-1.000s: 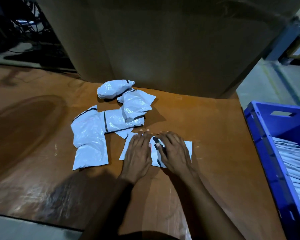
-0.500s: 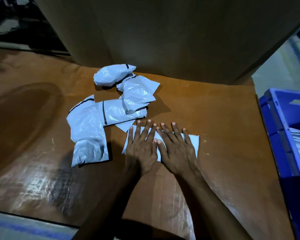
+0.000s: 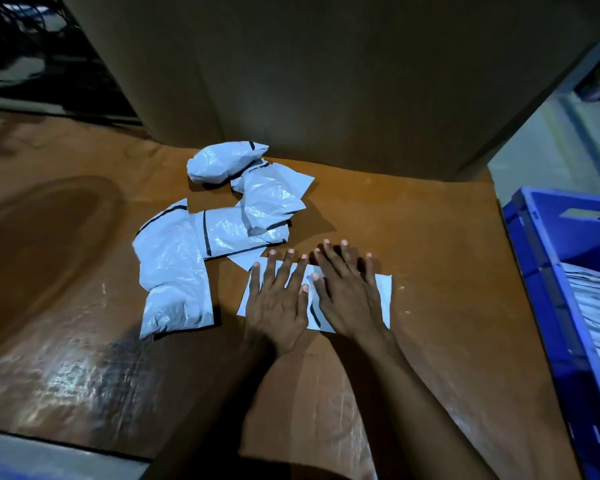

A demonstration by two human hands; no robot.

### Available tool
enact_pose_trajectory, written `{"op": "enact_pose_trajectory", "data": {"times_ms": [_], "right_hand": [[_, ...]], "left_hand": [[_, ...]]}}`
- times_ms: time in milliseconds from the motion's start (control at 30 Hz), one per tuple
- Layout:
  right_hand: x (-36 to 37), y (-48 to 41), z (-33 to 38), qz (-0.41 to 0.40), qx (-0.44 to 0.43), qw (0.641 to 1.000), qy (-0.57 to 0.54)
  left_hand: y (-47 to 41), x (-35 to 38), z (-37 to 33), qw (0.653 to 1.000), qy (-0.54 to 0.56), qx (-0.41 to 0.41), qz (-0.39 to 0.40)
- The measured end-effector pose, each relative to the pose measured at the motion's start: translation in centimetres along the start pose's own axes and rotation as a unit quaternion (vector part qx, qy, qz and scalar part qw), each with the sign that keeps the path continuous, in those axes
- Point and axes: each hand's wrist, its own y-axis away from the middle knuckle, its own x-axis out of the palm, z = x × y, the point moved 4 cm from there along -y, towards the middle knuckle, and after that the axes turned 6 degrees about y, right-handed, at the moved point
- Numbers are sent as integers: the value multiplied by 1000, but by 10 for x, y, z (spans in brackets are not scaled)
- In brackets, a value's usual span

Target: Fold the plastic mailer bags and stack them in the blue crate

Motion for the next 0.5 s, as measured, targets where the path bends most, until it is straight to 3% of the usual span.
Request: {"op": "enact_pose_trajectory", "data": {"times_ms": [67, 200, 400, 433, 500], "right_hand": [[0, -4, 8, -31, -7, 999, 12], [14, -5, 14, 20, 24, 998, 47], [-6, -36, -3, 274, -29, 961, 10], [-13, -37, -8, 282, -36, 959, 16], [-19, -34, -16, 218, -61, 972, 63]], "left_hand": [[2, -1, -1, 1000, -9, -2, 0], [6, 1, 1, 1000, -7, 2, -18], [2, 2, -1, 999, 5, -17, -42], [1, 2, -1, 999, 5, -8, -45], [3, 3, -1, 998, 2, 3, -58]]}}
